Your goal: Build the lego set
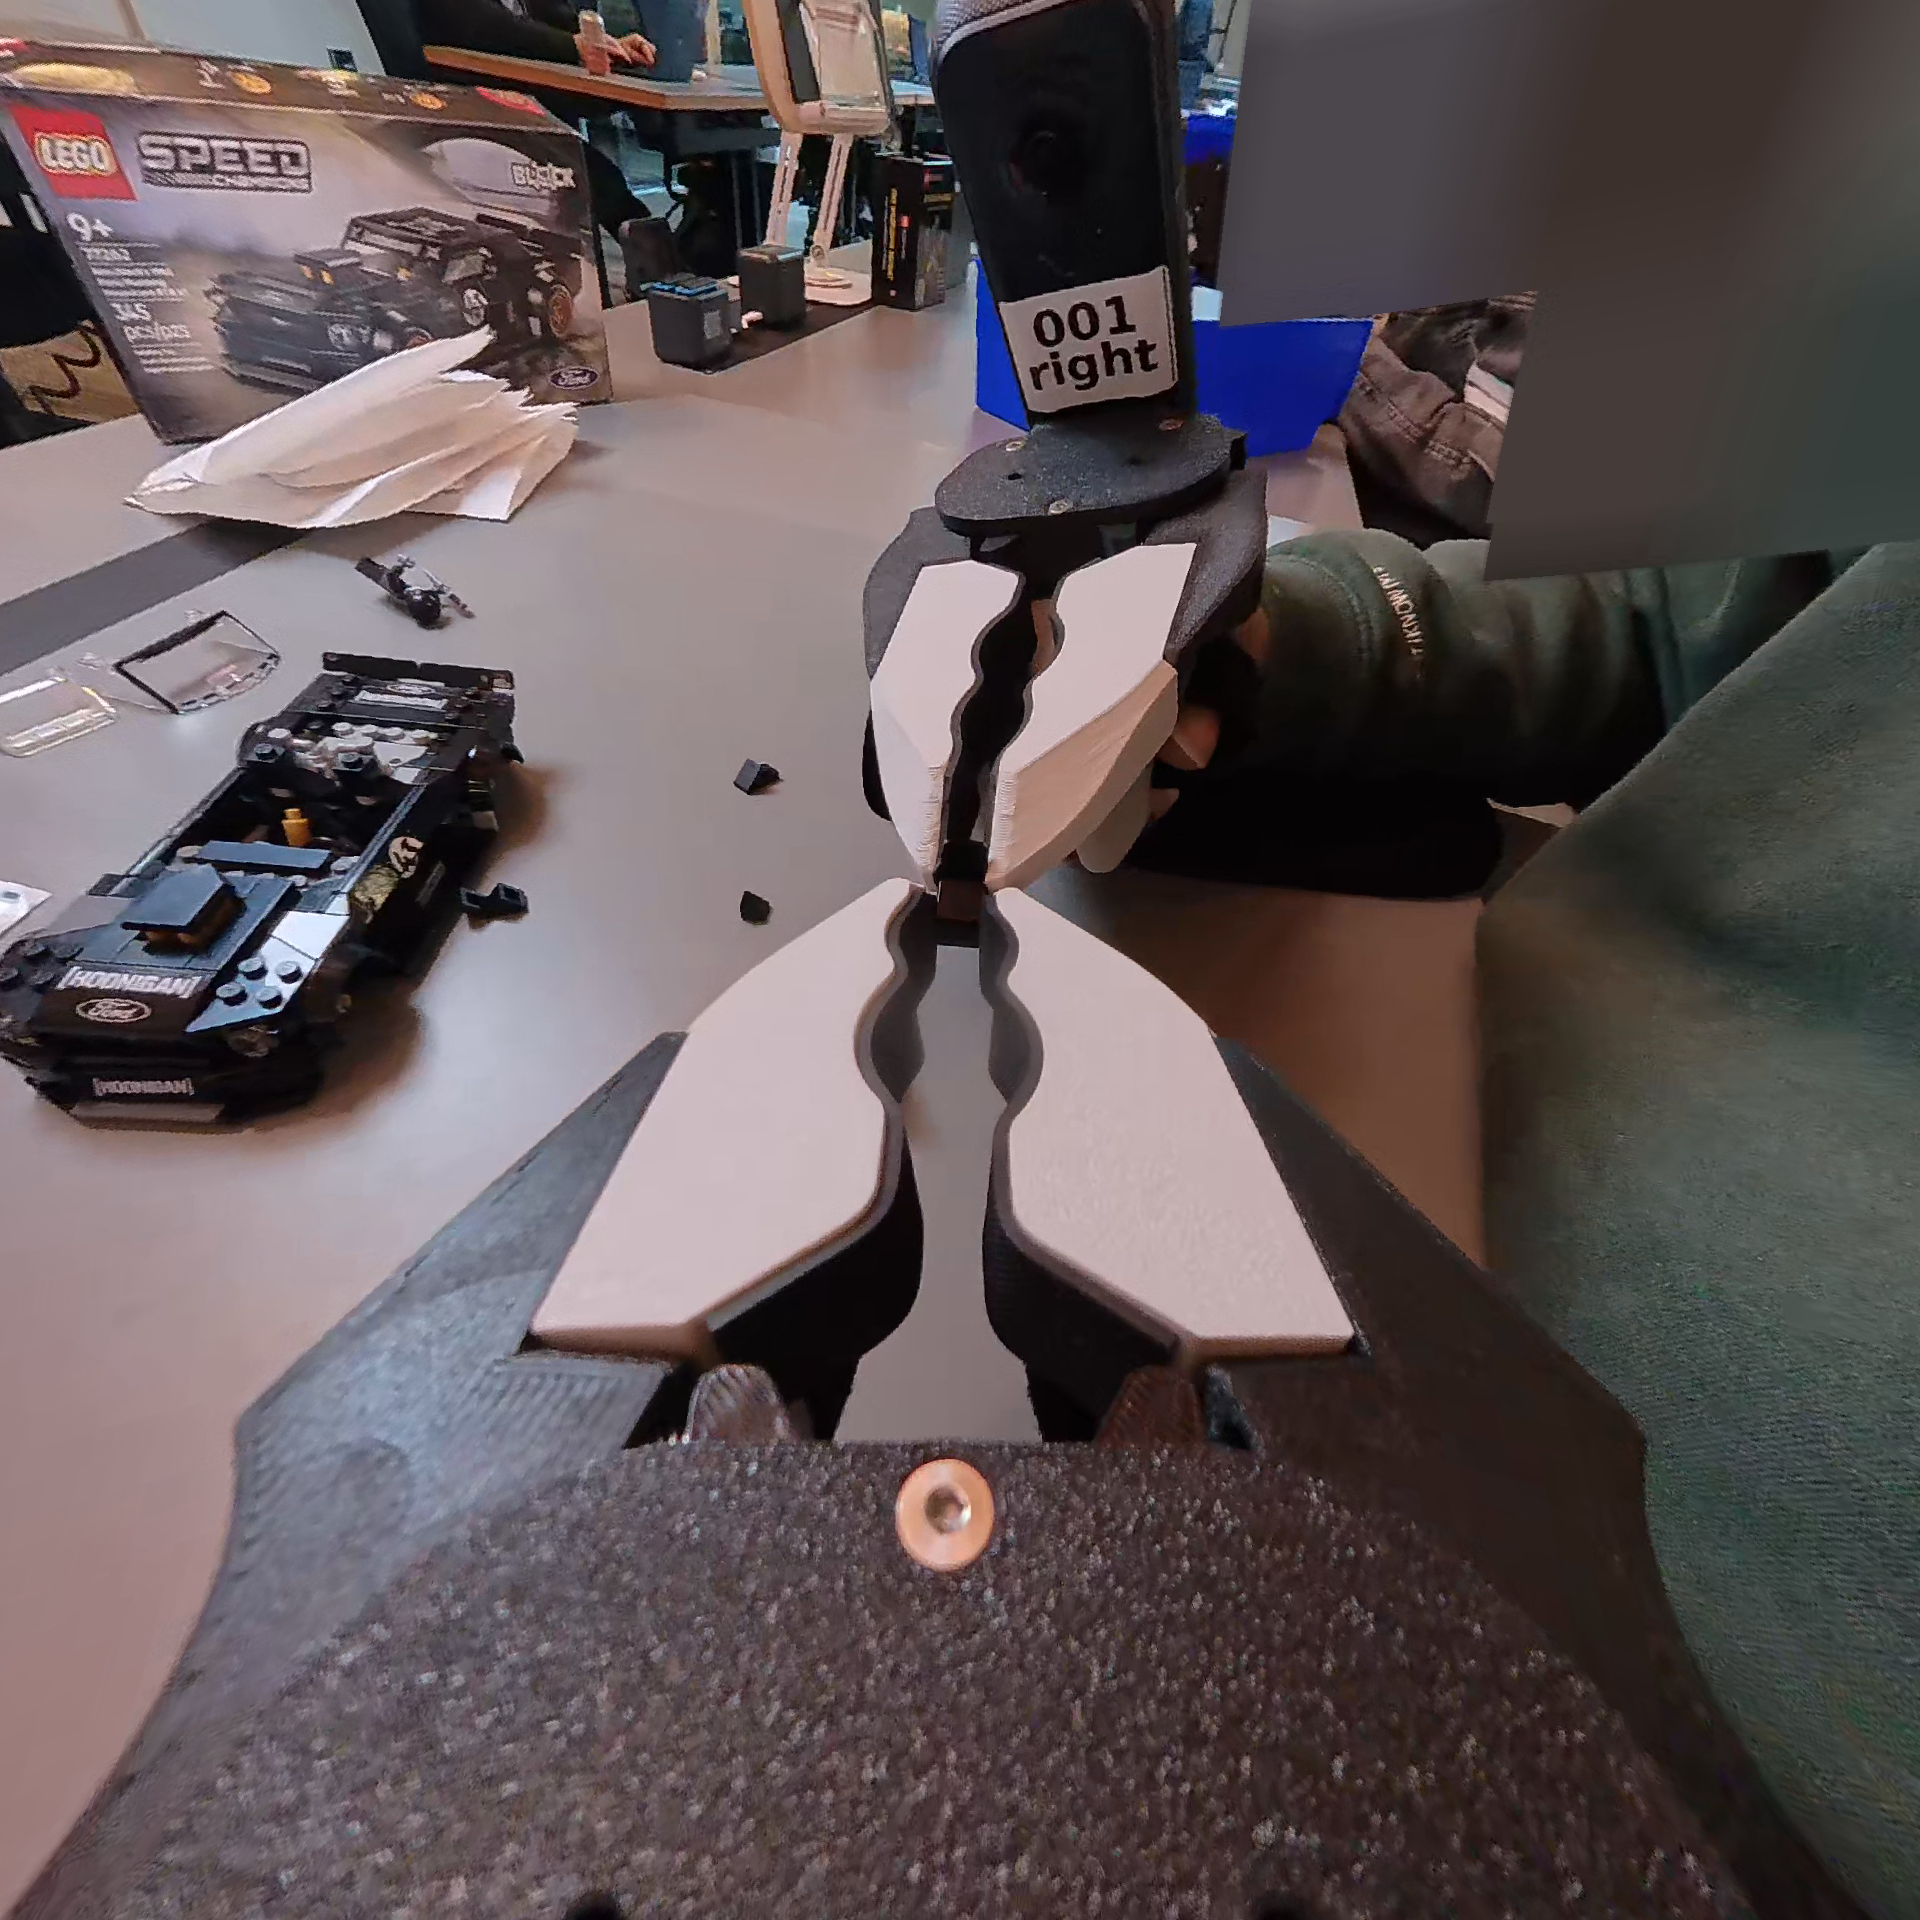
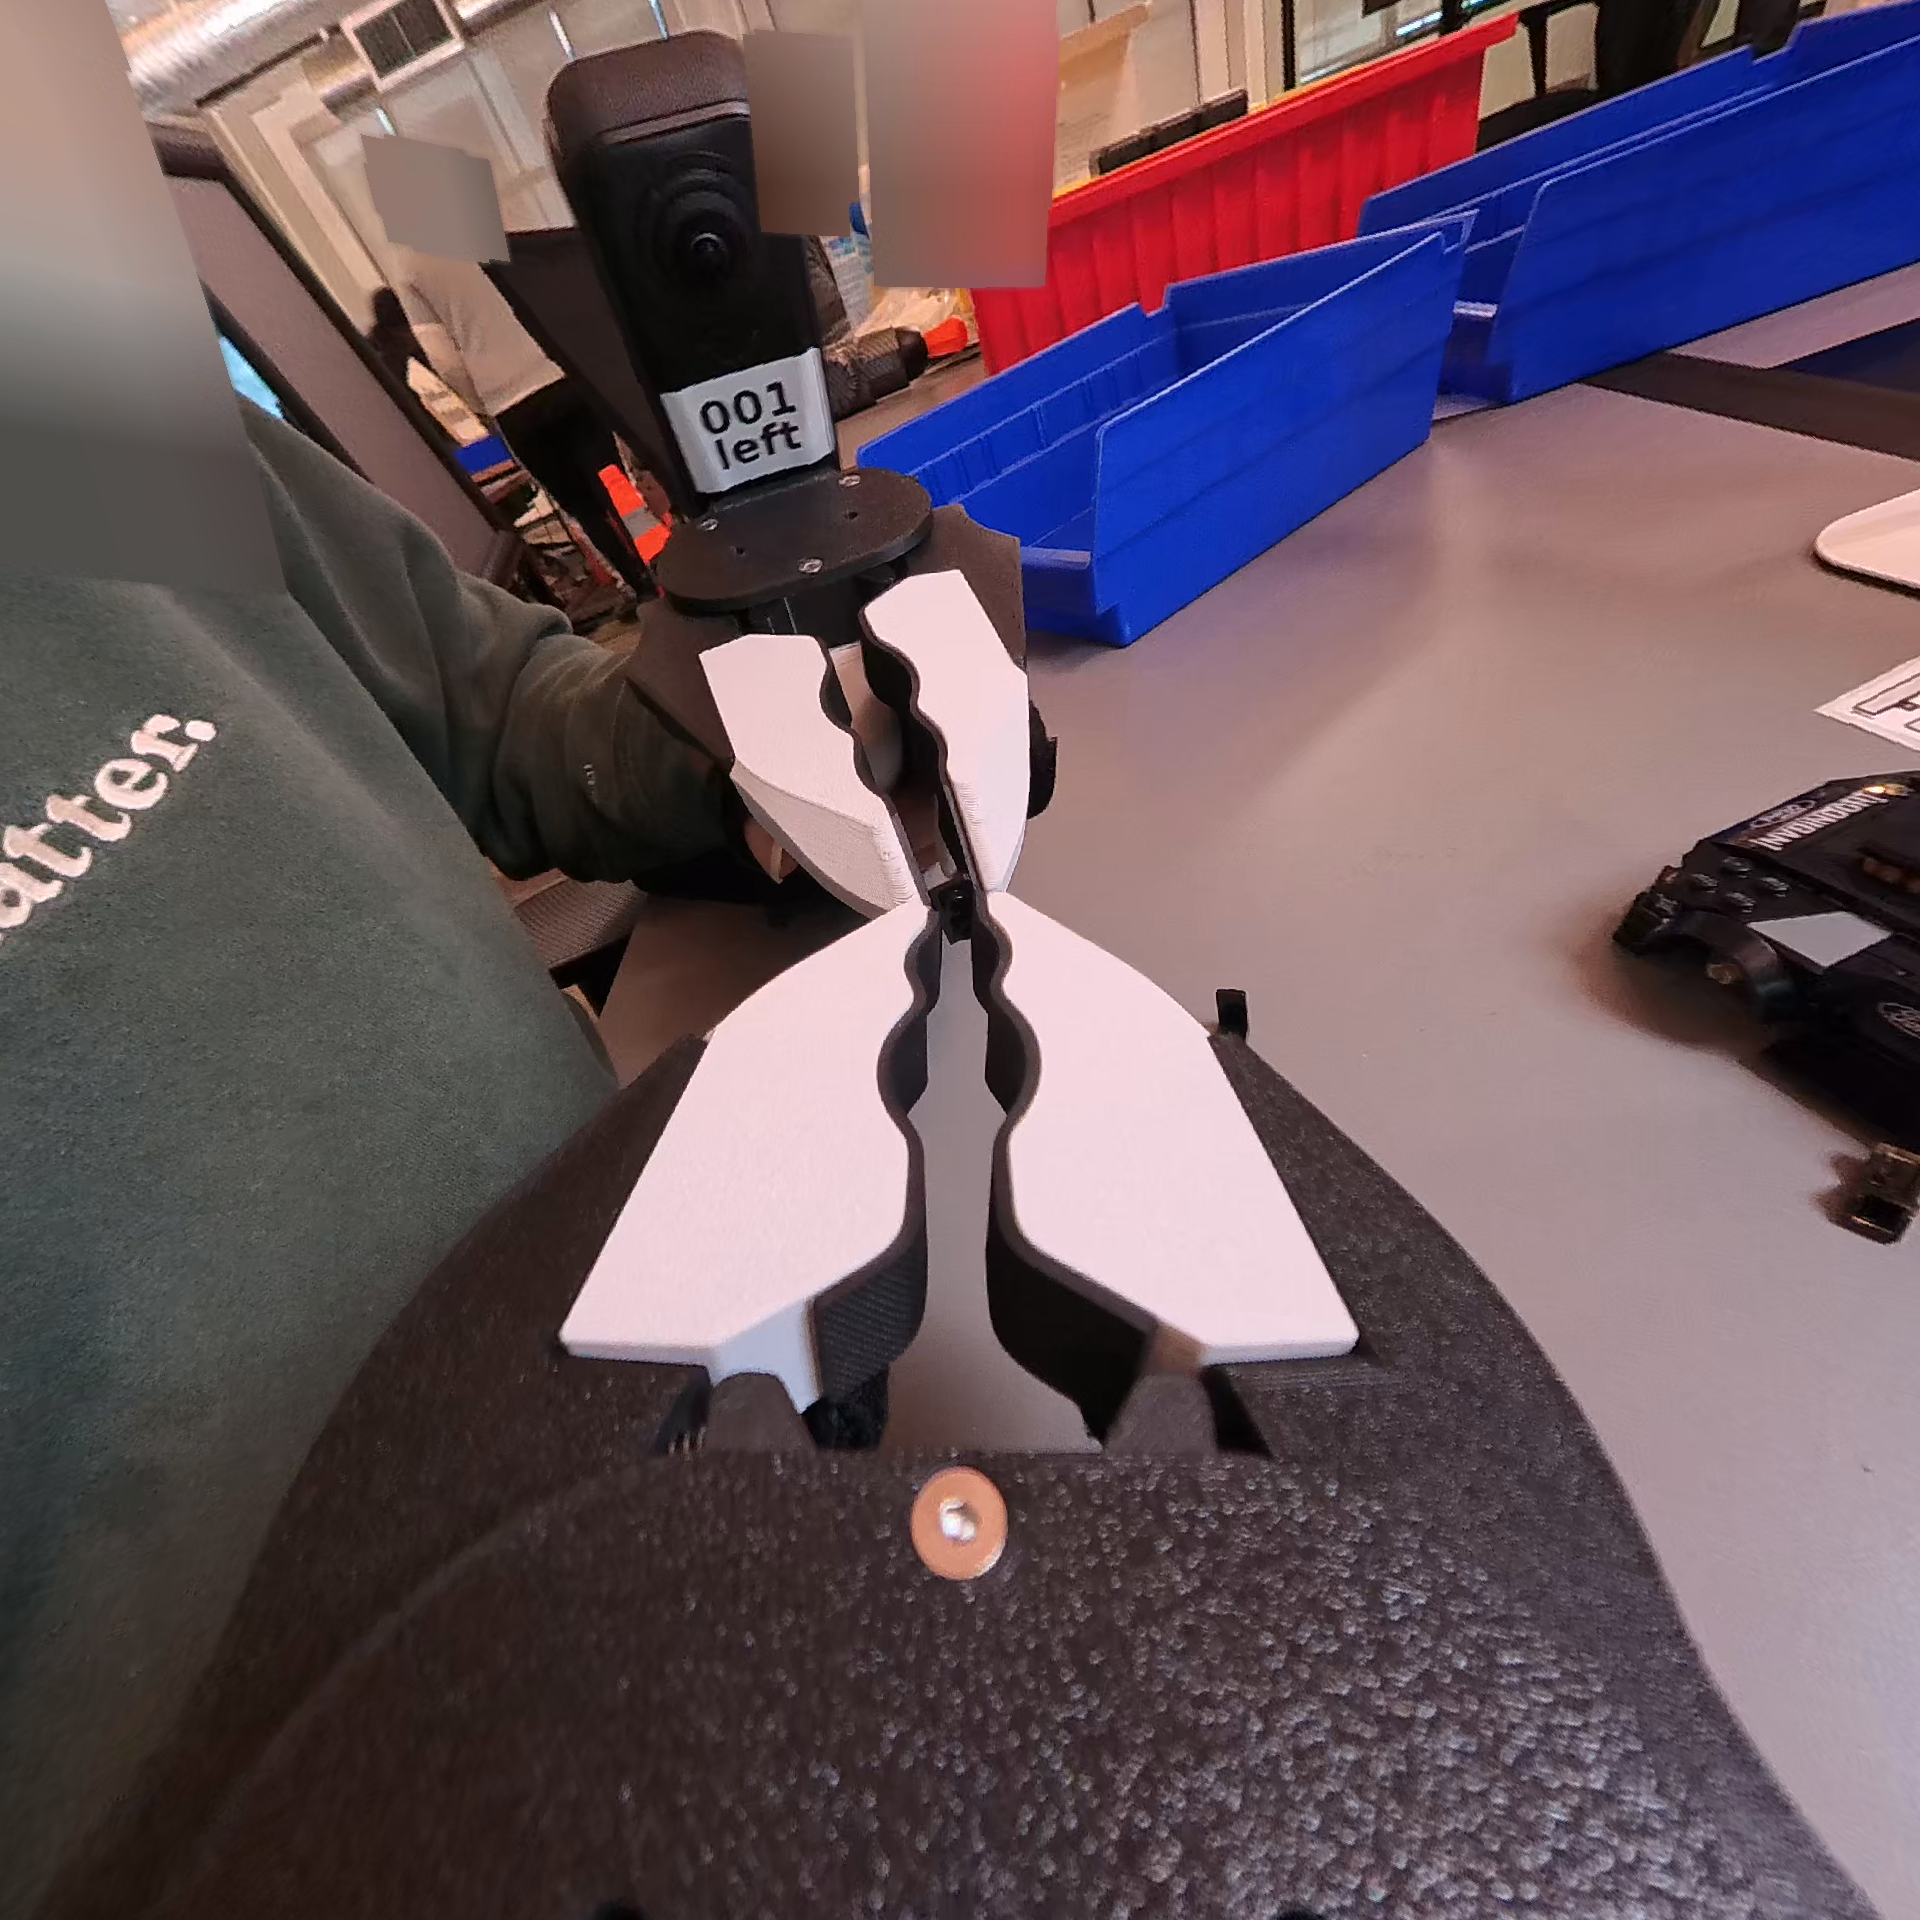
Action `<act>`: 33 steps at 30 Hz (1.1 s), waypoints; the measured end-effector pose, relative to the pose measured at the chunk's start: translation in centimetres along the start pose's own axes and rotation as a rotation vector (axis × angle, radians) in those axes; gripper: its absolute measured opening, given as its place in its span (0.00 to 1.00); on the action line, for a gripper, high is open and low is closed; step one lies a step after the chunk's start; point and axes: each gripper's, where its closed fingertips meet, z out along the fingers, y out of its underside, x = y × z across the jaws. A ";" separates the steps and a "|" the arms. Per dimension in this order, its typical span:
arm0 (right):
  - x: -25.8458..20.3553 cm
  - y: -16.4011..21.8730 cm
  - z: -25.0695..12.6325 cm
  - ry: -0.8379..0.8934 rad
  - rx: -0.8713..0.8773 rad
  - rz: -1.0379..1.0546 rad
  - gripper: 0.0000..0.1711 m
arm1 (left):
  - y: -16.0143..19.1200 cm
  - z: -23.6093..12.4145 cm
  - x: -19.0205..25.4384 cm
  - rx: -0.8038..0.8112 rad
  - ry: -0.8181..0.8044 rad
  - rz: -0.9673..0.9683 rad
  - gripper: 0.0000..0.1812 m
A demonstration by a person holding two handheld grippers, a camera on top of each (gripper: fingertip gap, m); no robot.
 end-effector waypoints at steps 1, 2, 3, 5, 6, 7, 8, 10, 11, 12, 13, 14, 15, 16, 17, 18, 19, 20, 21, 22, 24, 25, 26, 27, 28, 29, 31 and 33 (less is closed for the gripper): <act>-0.1 -0.1 0.0 -0.012 0.001 -0.001 0.03 | -0.1 0.0 0.2 0.007 0.023 -0.011 0.05; -0.3 -0.2 -0.1 -0.023 0.004 -0.006 0.04 | -0.3 -0.1 0.3 0.017 0.048 -0.027 0.05; -0.4 -0.3 -0.1 -0.031 0.007 -0.016 0.04 | -0.4 -0.1 0.5 0.024 0.069 -0.045 0.05; -0.9 -0.4 -0.2 -0.060 0.010 -0.031 0.07 | -0.6 -0.2 1.1 0.031 0.115 -0.059 0.05; -1.2 -0.3 -0.3 -0.083 0.013 -0.030 0.07 | -0.6 -0.2 1.4 0.032 0.139 -0.068 0.05; -1.5 -0.4 -0.3 -0.106 0.019 -0.029 0.07 | -0.7 -0.2 1.7 0.035 0.160 -0.078 0.05; -1.9 -0.4 -0.4 -0.130 0.025 -0.029 0.06 | -0.7 -0.3 1.9 0.037 0.179 -0.084 0.05; -2.6 -0.6 -0.5 -0.175 0.036 -0.027 0.06 | -0.8 -0.4 2.5 0.039 0.214 -0.092 0.05; -2.8 -0.6 -0.6 -0.190 0.038 -0.026 0.06 | -0.9 -0.4 2.7 0.042 0.231 -0.097 0.05; -2.9 -0.6 -0.6 -0.194 0.040 -0.028 0.05 | -1.0 -0.4 2.9 0.045 0.239 -0.100 0.05; -2.9 -0.6 -0.6 -0.194 0.040 -0.033 0.05 | -0.9 -0.5 2.9 0.043 0.239 -0.097 0.05; -3.0 -0.6 -0.6 -0.197 0.043 -0.034 0.05 | -0.9 -0.5 3.0 0.041 0.245 -0.097 0.05; -3.1 -0.7 -0.6 -0.200 0.049 -0.031 0.05 | -1.0 -0.6 3.1 0.045 0.252 -0.104 0.05; -3.1 -0.7 -0.5 -0.202 0.052 -0.028 0.05 | -1.0 -0.6 3.1 0.047 0.256 -0.110 0.05; -3.1 -0.7 -0.5 -0.201 0.053 -0.029 0.05 | -1.0 -0.6 3.1 0.045 0.256 -0.112 0.05; -3.1 -0.7 -0.5 -0.197 0.055 -0.031 0.05 | -1.0 -0.6 3.0 0.043 0.257 -0.115 0.05; -3.1 -0.7 -0.4 -0.192 0.060 -0.031 0.05 | -1.0 -0.7 3.1 0.044 0.263 -0.126 0.05; -3.0 -0.8 -0.3 -0.183 0.064 -0.028 0.04 | -1.0 -0.7 3.0 0.047 0.264 -0.138 0.05; -2.8 -0.8 -0.3 -0.170 0.065 -0.024 0.04 | -1.0 -0.8 2.8 0.045 0.258 -0.145 0.05; -2.6 -0.7 -0.2 -0.155 0.064 -0.020 0.04 | -0.9 -0.7 2.6 0.041 0.245 -0.146 0.05; -2.2 -0.7 0.0 -0.126 0.063 -0.011 0.04 | -0.7 -0.7 2.2 0.037 0.224 -0.152 0.05; -1.9 -0.7 0.1 -0.106 0.063 -0.004 0.04 | -0.6 -0.7 1.9 0.036 0.206 -0.155 0.05; -1.6 -0.7 0.2 -0.089 0.061 0.006 0.04 | -0.5 -0.7 1.6 0.033 0.188 -0.152 0.05; -1.4 -0.7 0.2 -0.076 0.062 0.016 0.04 | -0.5 -0.7 1.4 0.031 0.172 -0.152 0.05; -1.2 -0.7 0.3 -0.065 0.064 0.025 0.04 | -0.4 -0.7 1.2 0.032 0.161 -0.153 0.05; -1.0 -0.7 0.3 -0.058 0.065 0.032 0.04 | -0.4 -0.7 1.0 0.032 0.154 -0.155 0.05; -0.7 -0.6 0.3 -0.040 0.063 0.041 0.04 | -0.2 -0.6 0.7 0.025 0.127 -0.146 0.05; -0.5 -0.6 0.3 -0.031 0.068 0.048 0.04 | -0.2 -0.6 0.4 0.025 0.104 -0.135 0.05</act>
